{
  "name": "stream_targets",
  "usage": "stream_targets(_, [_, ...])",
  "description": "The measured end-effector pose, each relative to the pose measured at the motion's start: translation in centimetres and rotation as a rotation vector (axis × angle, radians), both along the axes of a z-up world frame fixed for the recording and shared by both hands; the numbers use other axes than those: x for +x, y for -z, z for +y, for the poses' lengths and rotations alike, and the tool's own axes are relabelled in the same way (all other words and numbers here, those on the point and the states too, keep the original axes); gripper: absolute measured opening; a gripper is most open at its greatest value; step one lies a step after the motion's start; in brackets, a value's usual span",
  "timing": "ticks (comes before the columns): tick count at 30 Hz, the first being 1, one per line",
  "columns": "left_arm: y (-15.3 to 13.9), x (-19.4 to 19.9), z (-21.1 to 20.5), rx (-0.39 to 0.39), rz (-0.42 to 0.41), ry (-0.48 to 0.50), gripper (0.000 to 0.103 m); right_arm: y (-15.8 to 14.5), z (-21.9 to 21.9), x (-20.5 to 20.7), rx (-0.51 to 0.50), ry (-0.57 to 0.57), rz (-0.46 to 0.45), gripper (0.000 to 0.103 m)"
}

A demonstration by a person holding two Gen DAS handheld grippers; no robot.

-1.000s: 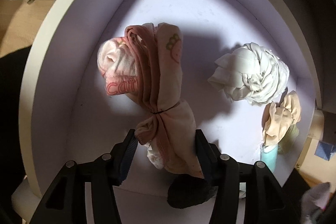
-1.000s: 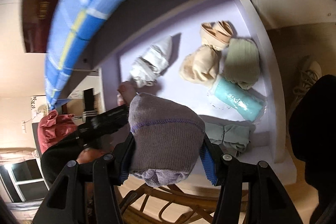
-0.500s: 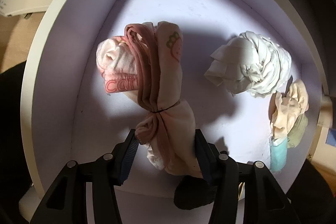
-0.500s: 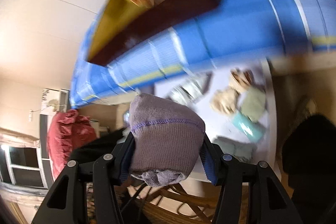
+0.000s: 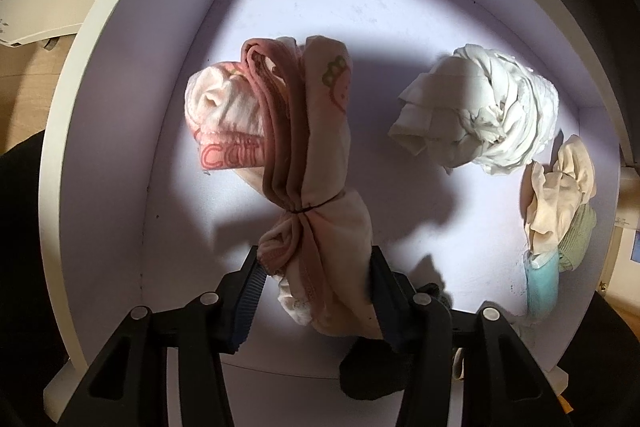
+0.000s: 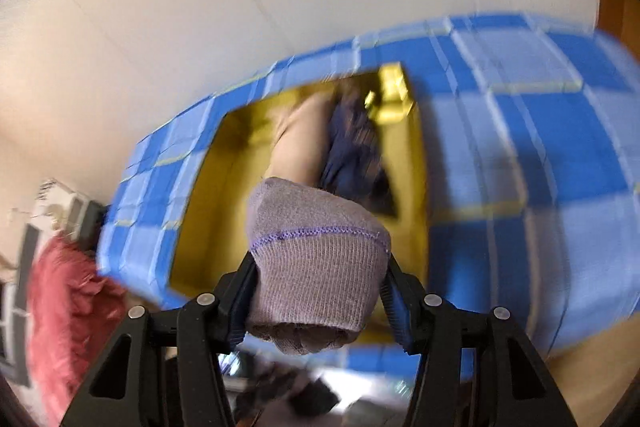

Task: Organize soft objects
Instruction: 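Carry the lavender socks into the gold box with the right gripper while the left holds the pink bundle, then return the open right tool down over the drawer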

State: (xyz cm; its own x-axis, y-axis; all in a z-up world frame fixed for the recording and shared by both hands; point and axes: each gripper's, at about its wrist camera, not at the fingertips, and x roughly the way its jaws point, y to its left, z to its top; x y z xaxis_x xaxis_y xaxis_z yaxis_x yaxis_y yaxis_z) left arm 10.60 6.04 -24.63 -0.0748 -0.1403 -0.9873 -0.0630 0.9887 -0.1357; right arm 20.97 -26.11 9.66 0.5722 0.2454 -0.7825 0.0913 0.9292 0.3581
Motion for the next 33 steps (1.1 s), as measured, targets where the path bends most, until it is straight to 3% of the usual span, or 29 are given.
stream_targets(5, [1.2, 0.0, -0.4, -0.017, 0.017, -0.016, 0.05, 0.0, -0.7, 5.0, -0.111, 0.068, 0.014, 0.057])
stream_targets(12, [1.1, 0.0, -0.7, -0.01, 0.014, -0.008, 0.049, 1.5, -1.2, 9.7, -0.14, 0.117, 0.02, 0.059])
stream_targets(15, [1.1, 0.1, -0.8, -0.009, 0.013, -0.008, 0.049, 2.0, -1.4, 10.6, -0.163, 0.147, 0.01, 0.07])
stream_targets(16, [1.1, 0.1, -0.8, -0.009, 0.014, -0.009, 0.049, 2.1, -1.4, 10.5, -0.172, 0.155, 0.005, 0.075])
stream_targets(23, [0.8, -0.1, -0.5, -0.008, 0.012, -0.014, 0.049, 1.5, -1.3, 7.9, -0.241, 0.11, -0.032, 0.077])
stream_targets(33, [0.7, -0.1, -0.2, -0.012, 0.008, -0.015, 0.05, 2.8, -0.1, -1.8, -0.246, 0.01, -0.102, 0.078])
